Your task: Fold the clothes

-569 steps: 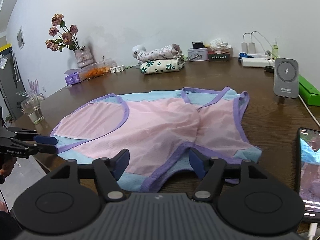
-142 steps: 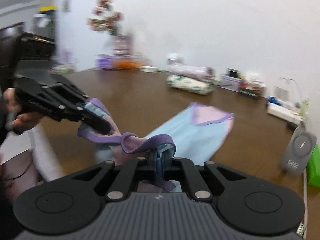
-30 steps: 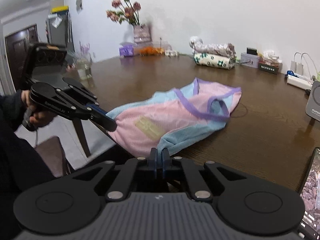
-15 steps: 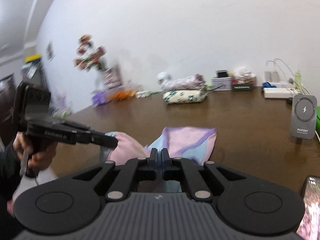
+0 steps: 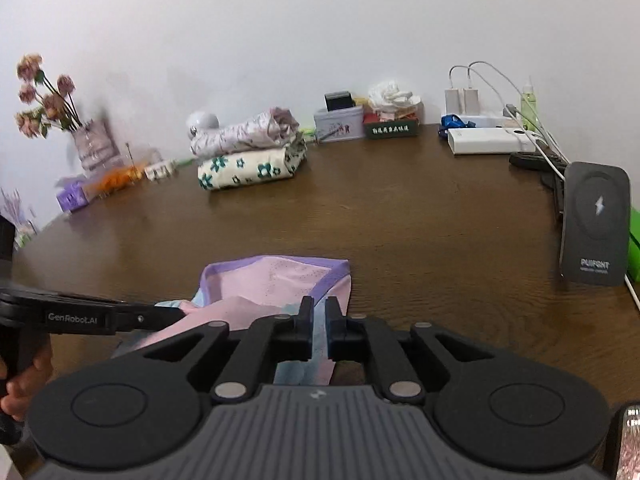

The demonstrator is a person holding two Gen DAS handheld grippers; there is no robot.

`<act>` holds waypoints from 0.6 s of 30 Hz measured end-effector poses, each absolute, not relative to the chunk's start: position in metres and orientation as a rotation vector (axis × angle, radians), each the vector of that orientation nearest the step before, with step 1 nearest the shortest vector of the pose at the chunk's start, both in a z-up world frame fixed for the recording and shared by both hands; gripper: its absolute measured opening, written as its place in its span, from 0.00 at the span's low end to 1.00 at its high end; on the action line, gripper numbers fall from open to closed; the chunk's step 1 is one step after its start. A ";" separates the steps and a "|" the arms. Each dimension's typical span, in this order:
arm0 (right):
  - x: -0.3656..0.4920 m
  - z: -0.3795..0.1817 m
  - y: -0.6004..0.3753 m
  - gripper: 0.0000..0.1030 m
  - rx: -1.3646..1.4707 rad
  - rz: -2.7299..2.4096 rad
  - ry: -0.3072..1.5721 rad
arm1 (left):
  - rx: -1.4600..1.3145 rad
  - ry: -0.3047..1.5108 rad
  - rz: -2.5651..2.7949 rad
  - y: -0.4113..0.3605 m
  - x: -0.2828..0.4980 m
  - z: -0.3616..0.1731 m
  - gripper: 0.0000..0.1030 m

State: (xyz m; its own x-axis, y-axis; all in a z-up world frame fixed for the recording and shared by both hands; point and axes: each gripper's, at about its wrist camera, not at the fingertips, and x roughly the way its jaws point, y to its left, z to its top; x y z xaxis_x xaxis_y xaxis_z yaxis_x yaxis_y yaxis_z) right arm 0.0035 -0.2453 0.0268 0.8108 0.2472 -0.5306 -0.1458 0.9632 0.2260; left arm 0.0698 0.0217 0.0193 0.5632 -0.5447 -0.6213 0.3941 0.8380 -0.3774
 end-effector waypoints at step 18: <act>-0.026 0.006 -0.226 0.29 0.153 0.259 0.655 | -0.215 0.735 -0.664 0.032 0.019 0.010 0.62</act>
State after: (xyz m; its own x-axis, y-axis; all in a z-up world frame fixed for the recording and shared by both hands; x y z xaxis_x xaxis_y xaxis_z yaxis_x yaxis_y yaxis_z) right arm -0.0261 -0.2259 0.0064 0.7624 0.2854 -0.5808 -0.1896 0.9566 0.2213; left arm 0.0190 0.0324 0.0103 0.5502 -0.6284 -0.5499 0.4835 0.7767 -0.4037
